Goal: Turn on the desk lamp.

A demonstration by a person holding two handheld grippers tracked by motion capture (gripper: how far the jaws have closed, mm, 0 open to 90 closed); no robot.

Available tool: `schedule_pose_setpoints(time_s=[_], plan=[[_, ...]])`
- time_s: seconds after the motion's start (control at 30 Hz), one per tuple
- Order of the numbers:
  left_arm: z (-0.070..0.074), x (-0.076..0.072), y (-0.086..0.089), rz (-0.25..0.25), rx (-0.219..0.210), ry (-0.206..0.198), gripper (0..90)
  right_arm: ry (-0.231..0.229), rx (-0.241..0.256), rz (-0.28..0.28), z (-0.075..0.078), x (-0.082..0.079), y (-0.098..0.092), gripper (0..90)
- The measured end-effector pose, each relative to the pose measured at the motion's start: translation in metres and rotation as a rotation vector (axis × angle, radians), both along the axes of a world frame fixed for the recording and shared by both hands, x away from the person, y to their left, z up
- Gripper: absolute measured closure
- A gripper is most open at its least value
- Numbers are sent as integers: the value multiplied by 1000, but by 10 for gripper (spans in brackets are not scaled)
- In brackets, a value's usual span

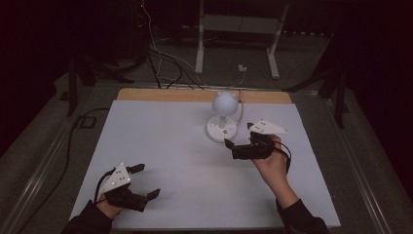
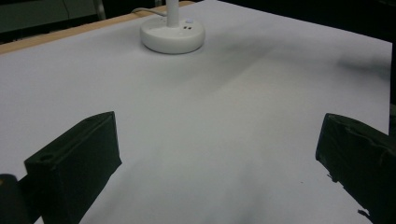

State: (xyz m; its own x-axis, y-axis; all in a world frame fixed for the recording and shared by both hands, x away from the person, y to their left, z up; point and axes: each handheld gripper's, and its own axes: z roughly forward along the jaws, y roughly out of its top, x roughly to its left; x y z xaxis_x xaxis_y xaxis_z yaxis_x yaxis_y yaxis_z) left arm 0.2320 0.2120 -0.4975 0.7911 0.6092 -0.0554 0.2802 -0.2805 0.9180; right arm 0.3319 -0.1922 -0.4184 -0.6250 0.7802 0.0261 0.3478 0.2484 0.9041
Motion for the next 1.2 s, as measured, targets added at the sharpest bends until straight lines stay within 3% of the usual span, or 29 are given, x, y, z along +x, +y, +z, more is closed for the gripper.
schedule_pose_setpoints(time_s=[0.07, 0.1, 0.13, 0.17, 0.3, 0.47, 0.57, 0.73, 0.77, 0.9, 1.07, 1.2], plan=[[0, 0, 0, 0, 0, 0, 3, 12, 21, 3, -1, 1, 1, 0], [0, -1, 0, -1, -4, -1, 3, -17, -3, -10, -1, 4, 7, 0], [1, -1, 0, -3, -3, -3, 3, -17, -3, -10, -1, 4, 7, 0], [1, -1, 0, -5, -2, -2, 3, -1, 24, -8, -3, 7, 10, 0], [1, -1, 0, -6, 0, -3, 3, 1, 10, -4, -7, 15, 20, 0], [1, -1, 0, -3, -3, -1, 3, -36, 14, -10, -7, 21, 26, 0], [0, -1, 0, -4, -1, -1, 3, -36, -12, -15, -10, 26, 30, 0], [0, -1, 0, -3, -4, 1, 3, 7, -27, -14, -20, 35, 35, 0], [0, -1, 0, -1, -4, 0, 3, 5, -23, -53, -23, 37, 38, 0], [0, -1, 1, -2, -6, 0, 3, 18, -15, -57, -28, 40, 41, 0], [0, -1, 1, -4, -4, 1, 3, -9, -1, -93, -33, 44, 46, 51], [0, 0, 1, -3, -4, 1, 3, 1, 6, -108, -36, 49, 49, 51]])
